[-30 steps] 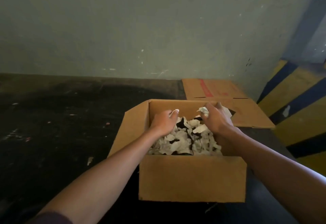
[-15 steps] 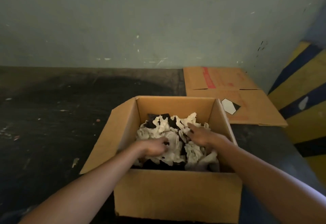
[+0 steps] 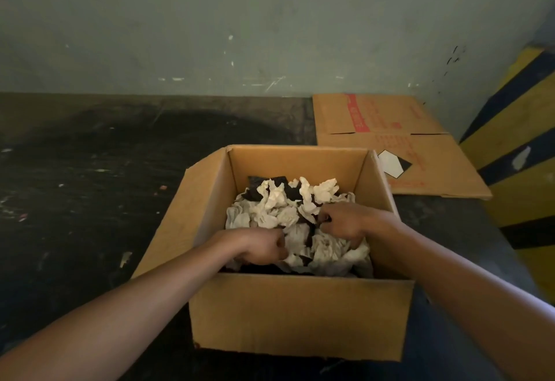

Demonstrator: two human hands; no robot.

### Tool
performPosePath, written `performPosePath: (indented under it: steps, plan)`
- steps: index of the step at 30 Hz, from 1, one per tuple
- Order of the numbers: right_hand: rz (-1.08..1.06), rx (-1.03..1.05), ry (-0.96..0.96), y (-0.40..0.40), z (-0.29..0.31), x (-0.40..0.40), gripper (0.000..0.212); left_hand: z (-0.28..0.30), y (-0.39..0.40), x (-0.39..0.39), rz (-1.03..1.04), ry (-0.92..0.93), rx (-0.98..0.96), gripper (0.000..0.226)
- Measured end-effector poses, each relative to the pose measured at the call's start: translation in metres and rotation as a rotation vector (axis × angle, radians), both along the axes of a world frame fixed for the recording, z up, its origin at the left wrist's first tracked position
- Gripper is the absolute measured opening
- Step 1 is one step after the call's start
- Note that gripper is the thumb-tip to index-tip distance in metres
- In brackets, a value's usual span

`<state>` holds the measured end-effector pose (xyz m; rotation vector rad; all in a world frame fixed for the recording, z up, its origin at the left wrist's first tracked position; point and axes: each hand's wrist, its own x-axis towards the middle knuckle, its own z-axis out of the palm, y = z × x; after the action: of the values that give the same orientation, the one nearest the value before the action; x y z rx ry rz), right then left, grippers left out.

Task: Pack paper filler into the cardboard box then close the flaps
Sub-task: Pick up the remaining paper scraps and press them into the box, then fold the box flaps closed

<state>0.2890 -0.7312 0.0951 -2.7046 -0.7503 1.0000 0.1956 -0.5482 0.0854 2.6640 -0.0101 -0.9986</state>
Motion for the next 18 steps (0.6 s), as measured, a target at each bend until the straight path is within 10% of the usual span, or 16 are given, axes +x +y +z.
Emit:
performPosePath:
  steps: [6, 13, 18]
  plan:
    - [0.2, -0.242, 0.235, 0.003, -0.036, -0.027, 0.031, -0.011, -0.026, -0.006, -0.142, 0.254, -0.105, 0.043]
    - [-0.134, 0.08, 0.031, -0.007, -0.003, 0.006, 0.026, 0.002, 0.004, -0.002, 0.075, -0.047, -0.153, 0.025]
    - [-0.011, -0.224, -0.096, 0.014, -0.055, 0.026, 0.072, -0.017, 0.005, -0.008, 0.065, -0.109, -0.152, 0.054]
